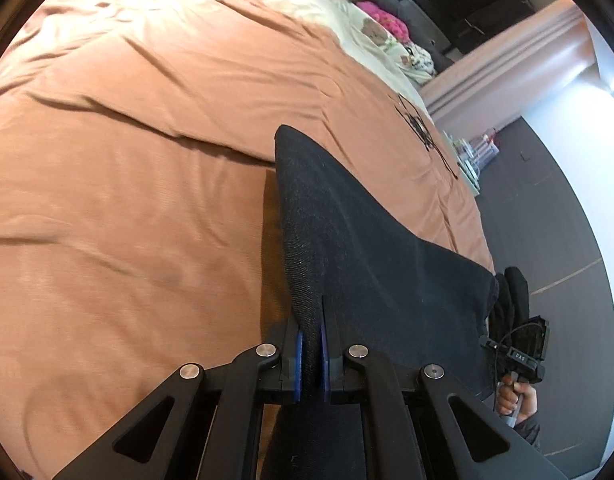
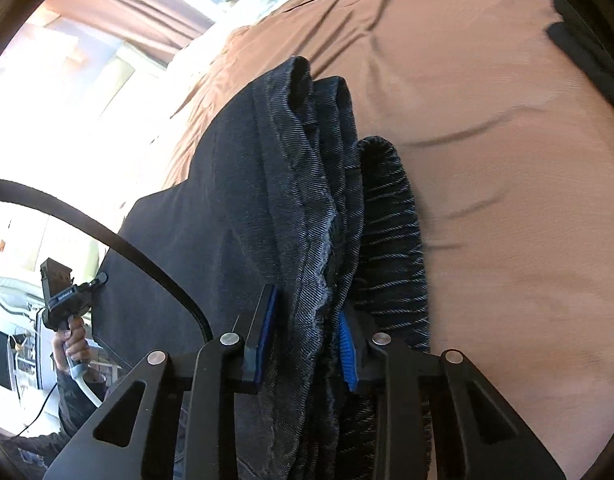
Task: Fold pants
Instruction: 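Carry the hem with the right tool over toward the waistband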
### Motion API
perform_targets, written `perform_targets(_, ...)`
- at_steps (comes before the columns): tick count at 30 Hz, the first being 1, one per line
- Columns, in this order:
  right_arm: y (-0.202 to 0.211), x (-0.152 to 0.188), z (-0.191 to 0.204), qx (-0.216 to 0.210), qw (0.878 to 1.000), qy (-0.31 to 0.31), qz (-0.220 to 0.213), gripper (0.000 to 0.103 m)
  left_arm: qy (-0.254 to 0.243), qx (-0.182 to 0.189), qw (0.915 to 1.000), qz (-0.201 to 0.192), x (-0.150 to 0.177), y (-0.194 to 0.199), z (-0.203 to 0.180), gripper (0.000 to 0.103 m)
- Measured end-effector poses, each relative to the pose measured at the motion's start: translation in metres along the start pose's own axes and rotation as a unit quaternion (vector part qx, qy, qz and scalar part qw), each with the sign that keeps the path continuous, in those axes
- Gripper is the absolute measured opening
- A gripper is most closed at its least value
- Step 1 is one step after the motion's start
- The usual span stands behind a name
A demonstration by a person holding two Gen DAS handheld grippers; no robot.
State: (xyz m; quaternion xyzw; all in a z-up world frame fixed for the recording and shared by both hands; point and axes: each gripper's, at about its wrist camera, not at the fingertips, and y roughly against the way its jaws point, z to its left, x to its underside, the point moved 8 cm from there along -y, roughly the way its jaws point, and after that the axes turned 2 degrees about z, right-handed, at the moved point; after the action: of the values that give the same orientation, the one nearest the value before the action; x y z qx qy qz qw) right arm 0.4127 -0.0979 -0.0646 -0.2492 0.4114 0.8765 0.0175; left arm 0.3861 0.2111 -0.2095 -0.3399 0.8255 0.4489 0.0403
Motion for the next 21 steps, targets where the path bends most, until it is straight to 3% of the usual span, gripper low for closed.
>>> perform_targets(17, -0.075, -0.026, 0.063, -0.004, 0.998, 0.054, 0.039, 0.026, 0.036, -0.018, 0.9982, -0.045, -0.016, 0.062, 0.078, 0.007)
perform_targets(21, -0.081, -0.030, 0.060, 0.011, 0.997, 0.063, 0.038, 0.018, 0.043, -0.023, 0.9977, -0.047, -0.012, 0.070, 0.093, 0.007)
